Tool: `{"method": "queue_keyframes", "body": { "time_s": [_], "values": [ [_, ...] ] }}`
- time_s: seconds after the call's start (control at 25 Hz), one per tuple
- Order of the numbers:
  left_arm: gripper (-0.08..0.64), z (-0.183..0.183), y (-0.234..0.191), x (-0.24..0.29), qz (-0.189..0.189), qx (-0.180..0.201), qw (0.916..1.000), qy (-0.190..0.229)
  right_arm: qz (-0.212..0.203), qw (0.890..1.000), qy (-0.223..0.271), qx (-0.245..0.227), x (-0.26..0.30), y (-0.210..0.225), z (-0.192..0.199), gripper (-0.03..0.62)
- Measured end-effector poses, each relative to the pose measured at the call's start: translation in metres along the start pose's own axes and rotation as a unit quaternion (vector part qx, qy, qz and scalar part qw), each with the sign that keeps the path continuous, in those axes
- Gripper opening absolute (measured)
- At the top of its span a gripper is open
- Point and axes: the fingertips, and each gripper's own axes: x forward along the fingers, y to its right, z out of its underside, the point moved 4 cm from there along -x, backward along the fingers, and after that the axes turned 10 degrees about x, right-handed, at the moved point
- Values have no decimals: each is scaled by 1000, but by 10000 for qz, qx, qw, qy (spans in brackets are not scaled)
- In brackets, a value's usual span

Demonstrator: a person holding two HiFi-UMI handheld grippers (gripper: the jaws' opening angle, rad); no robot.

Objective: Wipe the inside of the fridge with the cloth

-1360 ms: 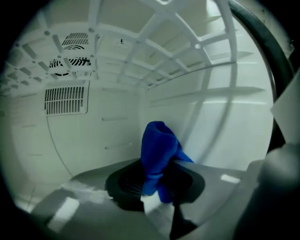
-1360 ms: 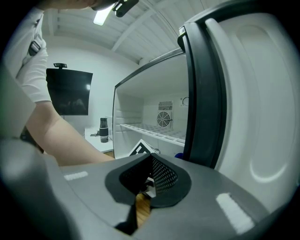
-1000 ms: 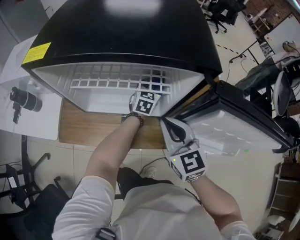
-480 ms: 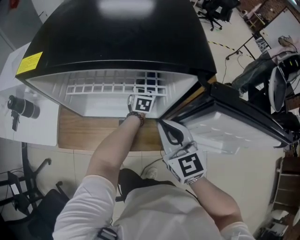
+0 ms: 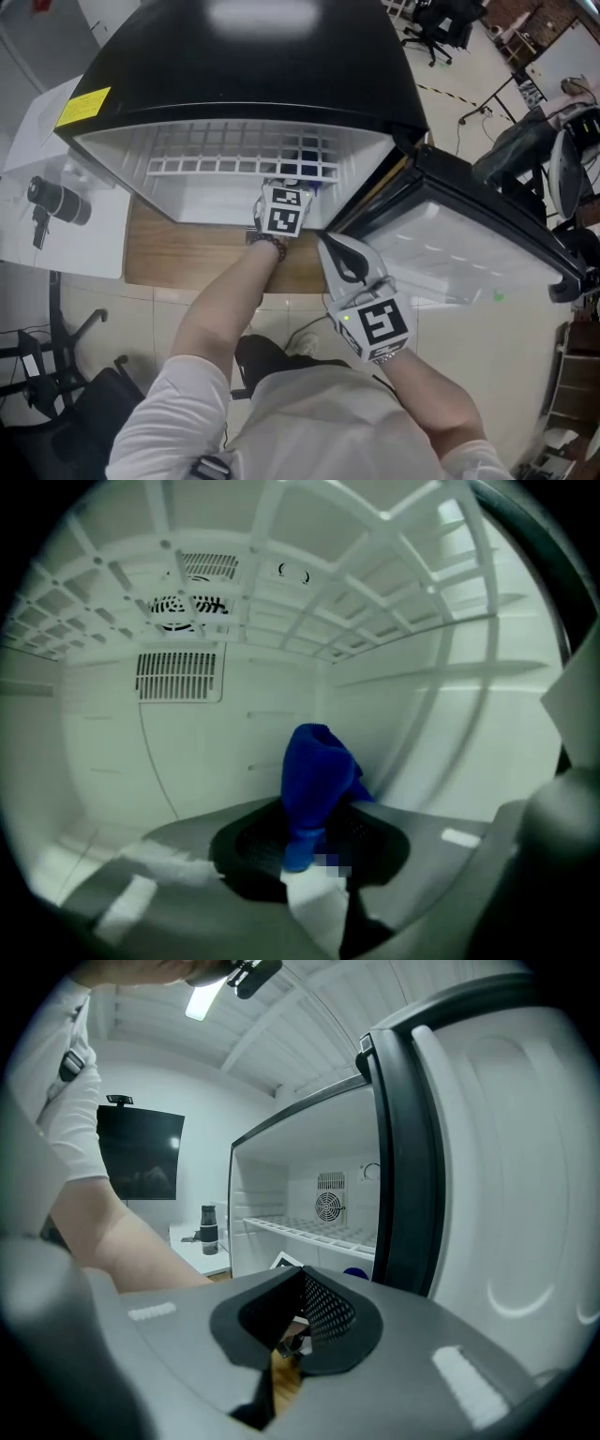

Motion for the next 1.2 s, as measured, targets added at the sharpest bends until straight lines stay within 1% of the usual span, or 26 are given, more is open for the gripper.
{"method": "queue_keyframes", "body": {
  "time_s": [0.16,0.28,0.4,0.48,0.56,0.68,0.8,0.92,1.08,1.16,1.2],
  "values": [
    [98,9,-4,-32,-166,-56,9998,-30,-24,10000,-7,-40,-6,-9,0,2],
    [98,14,-4,-59,-250,-30,9997,-25,-32,10000,-51,-69,-11,-16,-1,6],
    [98,14,-2,-87,-263,18,9996,63,-44,9998,-119,-169,-14,-18,-1,18],
    [98,13,2,-106,-207,74,9996,151,-44,9996,-187,-215,-15,-17,0,26],
    [98,9,8,-125,-66,122,9996,250,-68,9993,-270,-234,-16,-15,1,41],
    [103,2,22,-153,281,222,9985,410,-122,9988,-392,-258,-20,-11,3,67],
    [103,-6,35,-178,560,423,9962,524,-191,9983,-493,-255,-22,-8,4,84],
    [104,-15,46,-197,749,656,9934,571,-349,9971,-638,-229,-22,-12,7,115],
    [104,-30,60,-214,1046,793,9888,709,-501,9955,-809,36,-19,-20,13,195],
    [106,-40,67,-221,1301,830,9847,814,-531,9950,-828,166,-18,-23,14,224],
    [107,-45,69,-225,1462,836,9818,878,-534,9951,-799,235,-19,-24,13,227]
  ]
}}
